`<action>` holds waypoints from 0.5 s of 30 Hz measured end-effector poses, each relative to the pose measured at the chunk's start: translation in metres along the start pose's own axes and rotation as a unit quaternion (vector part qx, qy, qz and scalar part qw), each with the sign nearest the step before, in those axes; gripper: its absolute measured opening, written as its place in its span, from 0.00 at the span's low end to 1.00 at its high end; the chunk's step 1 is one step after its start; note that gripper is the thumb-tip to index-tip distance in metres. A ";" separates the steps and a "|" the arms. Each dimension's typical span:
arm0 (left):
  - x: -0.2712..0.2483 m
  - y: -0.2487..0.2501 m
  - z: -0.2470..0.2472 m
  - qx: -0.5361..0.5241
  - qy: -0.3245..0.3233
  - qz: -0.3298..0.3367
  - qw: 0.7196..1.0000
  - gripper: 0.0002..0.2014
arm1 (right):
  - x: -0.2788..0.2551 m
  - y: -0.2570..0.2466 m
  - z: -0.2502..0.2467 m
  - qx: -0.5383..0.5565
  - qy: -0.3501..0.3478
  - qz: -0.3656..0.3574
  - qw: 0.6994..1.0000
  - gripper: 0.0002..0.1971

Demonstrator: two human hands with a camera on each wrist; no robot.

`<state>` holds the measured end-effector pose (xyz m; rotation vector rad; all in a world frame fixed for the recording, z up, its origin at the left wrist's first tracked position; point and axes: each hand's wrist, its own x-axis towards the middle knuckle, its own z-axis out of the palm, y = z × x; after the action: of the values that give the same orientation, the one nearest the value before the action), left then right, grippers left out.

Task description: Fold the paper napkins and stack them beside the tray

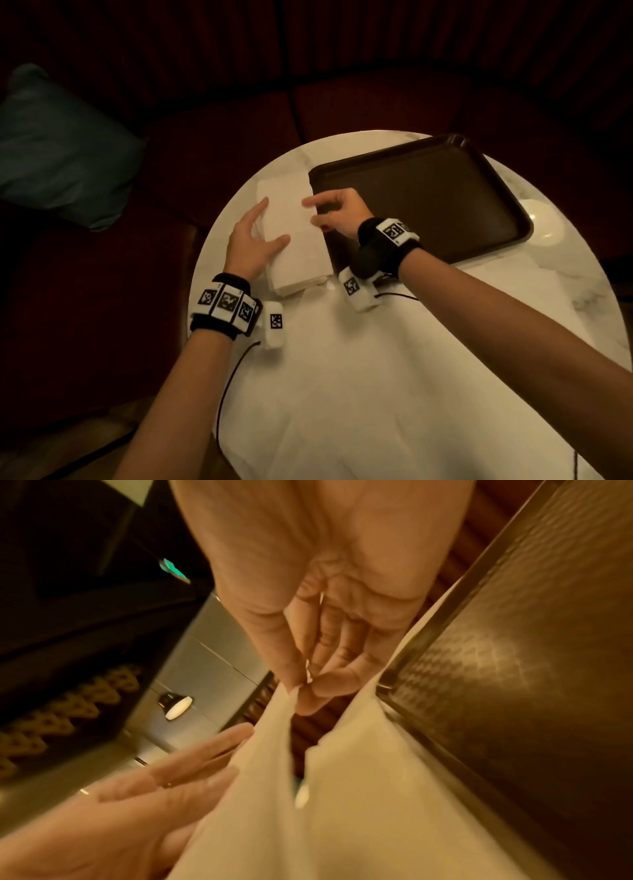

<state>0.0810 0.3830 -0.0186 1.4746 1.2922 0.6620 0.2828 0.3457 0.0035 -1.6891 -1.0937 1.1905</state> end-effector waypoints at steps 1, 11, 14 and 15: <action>0.007 -0.007 0.001 0.051 -0.013 -0.004 0.999 0.39 | 0.010 0.005 0.002 -0.034 -0.009 0.021 0.999 0.20; 0.015 -0.020 0.016 0.533 -0.088 -0.017 0.841 0.35 | 0.041 0.029 0.031 -0.385 -0.117 0.017 0.915 0.37; 0.005 -0.011 0.015 0.504 -0.082 -0.030 0.859 0.36 | 0.027 0.018 0.023 -0.337 -0.095 0.013 0.937 0.37; -0.002 -0.009 0.013 0.488 -0.072 -0.029 0.869 0.35 | 0.018 0.013 0.018 -0.315 -0.084 0.005 0.945 0.36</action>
<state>0.0884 0.3763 -0.0306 2.2074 1.6342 -0.2302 0.2713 0.3602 -0.0183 -2.0864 -1.7053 1.0673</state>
